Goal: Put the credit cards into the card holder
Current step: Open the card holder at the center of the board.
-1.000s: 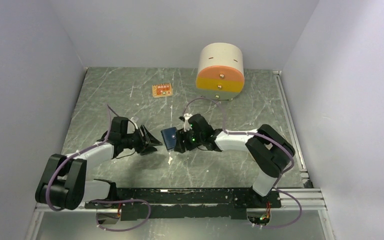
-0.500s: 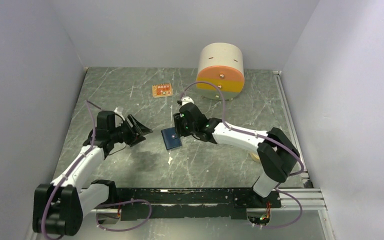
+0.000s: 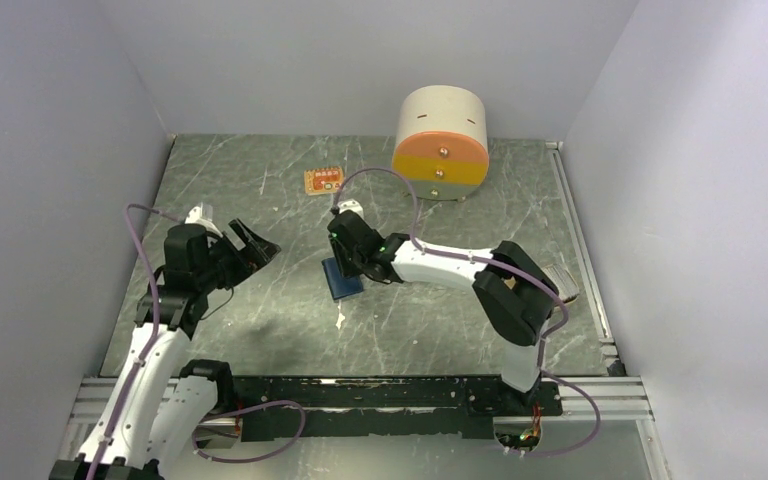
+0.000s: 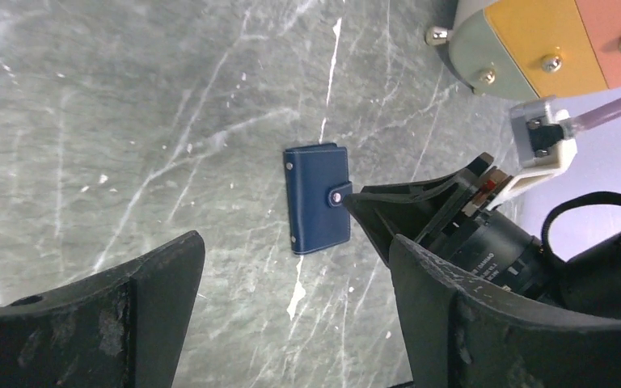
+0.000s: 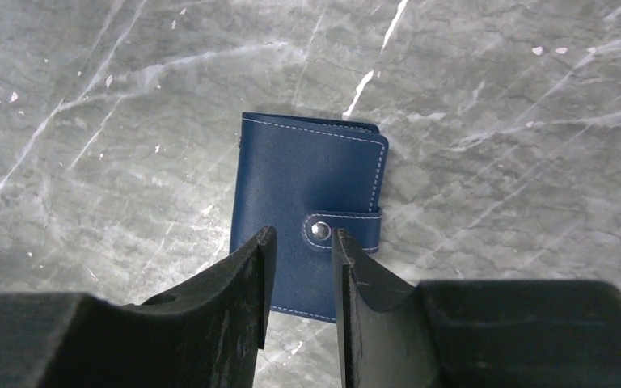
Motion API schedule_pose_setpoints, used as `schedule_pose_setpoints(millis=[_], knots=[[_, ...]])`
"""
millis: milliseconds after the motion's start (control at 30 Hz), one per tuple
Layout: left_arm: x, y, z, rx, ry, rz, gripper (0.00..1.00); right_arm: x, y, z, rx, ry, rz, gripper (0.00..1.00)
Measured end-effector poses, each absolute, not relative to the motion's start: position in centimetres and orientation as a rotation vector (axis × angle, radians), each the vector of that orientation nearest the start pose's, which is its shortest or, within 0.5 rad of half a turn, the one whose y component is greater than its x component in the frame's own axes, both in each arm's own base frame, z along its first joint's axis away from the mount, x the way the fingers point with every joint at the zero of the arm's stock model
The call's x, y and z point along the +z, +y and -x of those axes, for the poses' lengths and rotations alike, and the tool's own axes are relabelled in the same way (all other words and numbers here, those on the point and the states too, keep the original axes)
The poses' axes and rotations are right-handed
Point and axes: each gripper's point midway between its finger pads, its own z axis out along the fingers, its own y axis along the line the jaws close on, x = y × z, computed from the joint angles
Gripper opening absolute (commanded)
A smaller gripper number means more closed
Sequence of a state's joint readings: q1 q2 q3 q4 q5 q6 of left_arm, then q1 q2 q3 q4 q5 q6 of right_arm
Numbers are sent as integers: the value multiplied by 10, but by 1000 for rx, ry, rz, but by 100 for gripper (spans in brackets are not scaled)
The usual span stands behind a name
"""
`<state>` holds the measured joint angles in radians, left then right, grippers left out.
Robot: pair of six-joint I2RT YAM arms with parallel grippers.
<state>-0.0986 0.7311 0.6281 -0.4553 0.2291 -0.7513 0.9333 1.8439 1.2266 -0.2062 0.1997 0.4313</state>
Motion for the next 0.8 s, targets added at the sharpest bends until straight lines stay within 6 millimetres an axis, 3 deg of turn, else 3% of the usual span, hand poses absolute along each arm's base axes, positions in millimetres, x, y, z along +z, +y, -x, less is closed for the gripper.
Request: schedule_pose_setpoints(millis=[200,467,667,733,800], knots=[[189,-77,-247,-629,2074,555,89,50,372,-291,339,2389,532,34],[188,-71,-244,-594,2072,556,88,30,370,-291,207,2408,550,32],[187,-71,-243,-591,2077,558,86,27,367,-295,132,2380,550,12],[187,-71,-243,-591,2077,558,85,27,365,-296,124,2374,545,2],[187,-71,-243,-591,2077,558,85,26,364,-297,118,2367,542,0]])
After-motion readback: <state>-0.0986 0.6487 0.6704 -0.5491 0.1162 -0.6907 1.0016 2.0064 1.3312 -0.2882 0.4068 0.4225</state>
